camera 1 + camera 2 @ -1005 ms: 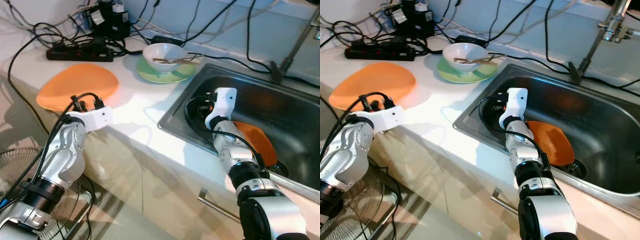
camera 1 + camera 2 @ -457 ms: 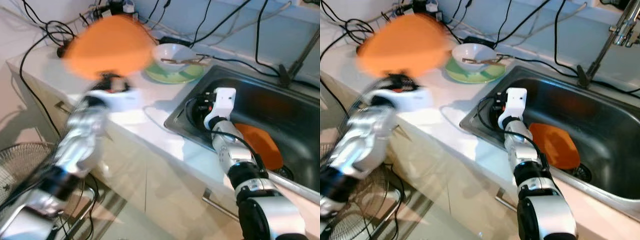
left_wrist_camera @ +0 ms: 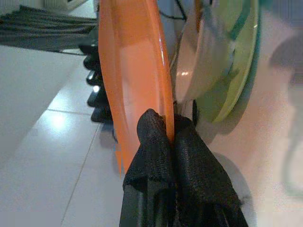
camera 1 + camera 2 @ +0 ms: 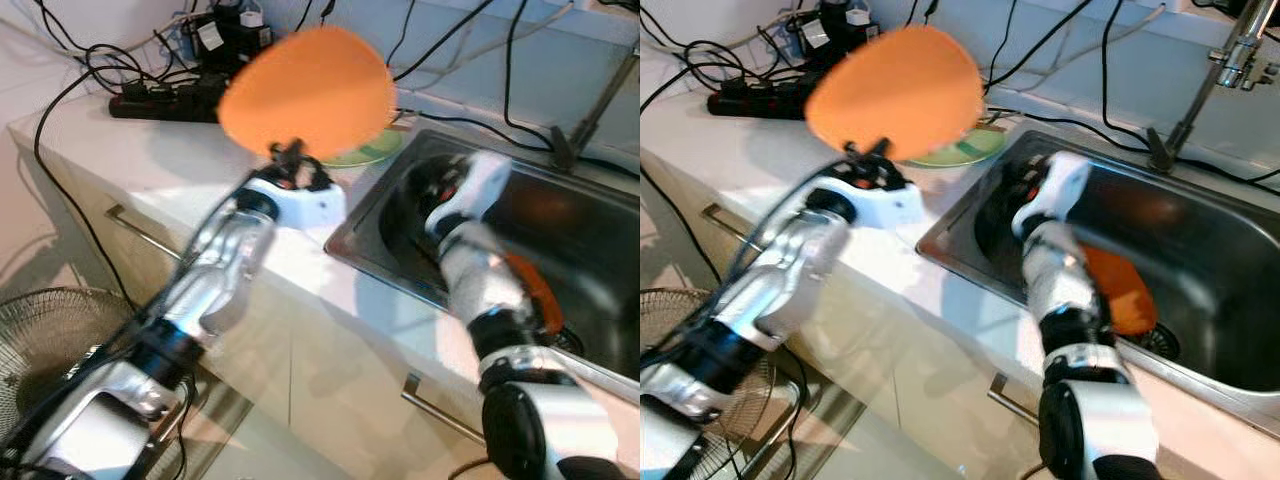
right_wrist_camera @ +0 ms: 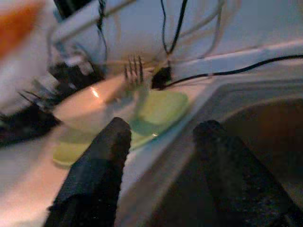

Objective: Kitchen organization

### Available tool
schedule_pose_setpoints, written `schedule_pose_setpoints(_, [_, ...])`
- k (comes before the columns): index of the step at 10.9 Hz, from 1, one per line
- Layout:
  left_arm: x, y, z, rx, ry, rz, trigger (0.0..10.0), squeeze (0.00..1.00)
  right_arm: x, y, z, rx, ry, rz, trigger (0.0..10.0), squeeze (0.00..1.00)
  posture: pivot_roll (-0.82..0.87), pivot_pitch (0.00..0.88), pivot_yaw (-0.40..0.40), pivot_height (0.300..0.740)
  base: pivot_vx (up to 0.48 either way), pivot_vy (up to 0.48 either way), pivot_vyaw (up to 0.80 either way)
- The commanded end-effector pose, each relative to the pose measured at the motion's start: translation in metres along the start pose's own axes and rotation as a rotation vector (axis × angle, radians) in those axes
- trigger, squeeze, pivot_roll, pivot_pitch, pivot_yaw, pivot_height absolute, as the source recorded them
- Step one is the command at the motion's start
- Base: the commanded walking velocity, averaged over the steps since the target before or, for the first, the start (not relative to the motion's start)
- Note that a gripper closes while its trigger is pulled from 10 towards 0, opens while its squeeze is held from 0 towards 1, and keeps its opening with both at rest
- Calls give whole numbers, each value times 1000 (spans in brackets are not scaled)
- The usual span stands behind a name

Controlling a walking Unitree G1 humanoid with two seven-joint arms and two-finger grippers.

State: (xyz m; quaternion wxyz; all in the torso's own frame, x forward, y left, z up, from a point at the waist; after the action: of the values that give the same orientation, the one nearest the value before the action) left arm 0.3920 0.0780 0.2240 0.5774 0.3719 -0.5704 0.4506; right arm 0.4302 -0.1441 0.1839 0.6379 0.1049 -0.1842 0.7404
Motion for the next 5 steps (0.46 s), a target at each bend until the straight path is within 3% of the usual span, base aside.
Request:
schedule_pose_setpoints(1, [20,-5,8,-31,-21,76,10000,0,1,-2,9,-19,-55,25,10000,0,221,0,-25,740,0,0,0])
schedule_pose_setpoints(4, [21,-9,10,-41,-20,76,10000,0,-12,0,29,-95,-228,-11,10000,0,219,3,-23,740,0,0,0])
schedule_pose_setpoints(5, [19,-9,10,-50,-25,69,10000,0,-17,1,37,-133,-334,-28,10000,0,222,6,-24,740,0,0,0])
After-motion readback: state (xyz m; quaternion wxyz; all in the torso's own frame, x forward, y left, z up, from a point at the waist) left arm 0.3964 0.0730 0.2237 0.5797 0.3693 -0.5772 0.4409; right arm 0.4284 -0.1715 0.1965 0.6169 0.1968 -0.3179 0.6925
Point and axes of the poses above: a point about 5 cm out from each wrist's last joint towards the gripper, its own y axis pointing back from the gripper into the wrist, its own z axis along the axis of the wrist's last joint, x = y × z, the point moved 4 cm from there along -y, pointing out of the wrist towards the gripper, and after that the axes turned 1 degree about y, right-handed, at the moved point
